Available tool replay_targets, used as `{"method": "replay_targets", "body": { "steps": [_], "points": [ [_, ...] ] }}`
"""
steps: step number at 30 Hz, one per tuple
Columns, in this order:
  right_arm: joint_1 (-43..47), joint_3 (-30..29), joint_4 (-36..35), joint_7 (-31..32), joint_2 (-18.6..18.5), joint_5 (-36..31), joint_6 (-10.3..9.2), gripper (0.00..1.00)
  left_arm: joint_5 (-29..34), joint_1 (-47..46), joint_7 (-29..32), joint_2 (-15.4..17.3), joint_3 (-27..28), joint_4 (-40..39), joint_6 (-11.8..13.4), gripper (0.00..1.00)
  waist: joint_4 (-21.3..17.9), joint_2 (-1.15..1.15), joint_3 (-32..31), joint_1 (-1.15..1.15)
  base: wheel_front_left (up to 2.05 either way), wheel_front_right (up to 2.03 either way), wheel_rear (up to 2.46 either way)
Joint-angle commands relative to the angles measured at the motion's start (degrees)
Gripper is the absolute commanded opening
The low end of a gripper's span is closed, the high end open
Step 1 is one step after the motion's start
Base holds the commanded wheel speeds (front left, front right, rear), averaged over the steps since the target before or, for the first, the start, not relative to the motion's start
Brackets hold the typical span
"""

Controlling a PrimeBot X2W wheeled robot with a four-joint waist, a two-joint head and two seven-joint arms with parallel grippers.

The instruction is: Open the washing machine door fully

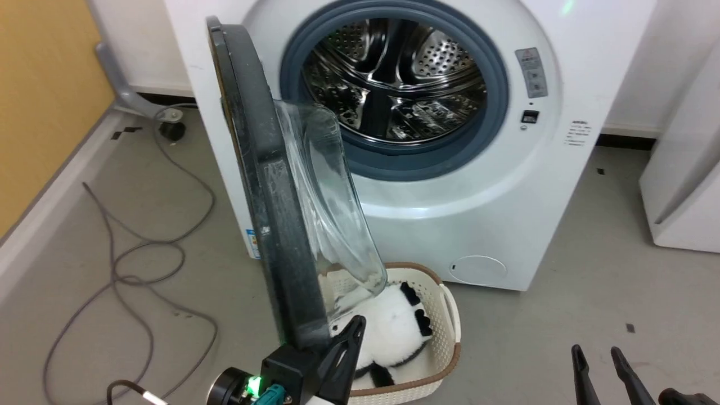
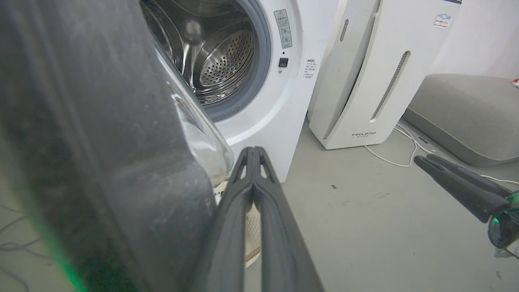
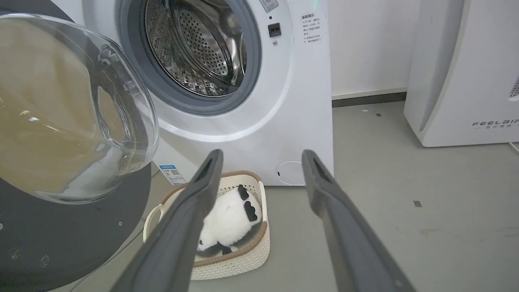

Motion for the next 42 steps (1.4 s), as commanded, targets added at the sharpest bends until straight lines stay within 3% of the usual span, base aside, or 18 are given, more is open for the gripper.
{"method": "replay_targets", "body": {
  "steps": [1,23,34,42],
  "points": [
    [-0.49,0.05,0.22,-0.31,0.22,0.21,0.05,1.0,-0.01,-0.18,-0.22,0.65,0.97,0.55,0.64,0.0,0.56,0.0,-0.06,0.0,0.0,0.0,0.0],
    [-0.7,2.14,1.79,-0.92,0.9,0.46,0.05,1.0,-1.48,-1.95,-1.16,2.96,5.43,1.23,2.66,0.0,12.65,0.0,-0.39,0.0,0.0,0.0,0.0],
    [-0.93,2.78,1.02,-0.26,0.09,0.37,0.05,1.0,-3.89,-3.71,-2.67,5.46,12.83,1.43,5.07,0.0,14.25,0.0,2.48,0.0,0.0,0.0,0.0],
    [-1.94,3.07,-0.17,0.69,-1.7,0.4,0.05,1.0,-6.95,-5.35,-5.16,7.43,21.31,2.93,7.9,0.0,13.75,0.0,7.01,0.0,0.0,0.0,0.0]
  ]
}}
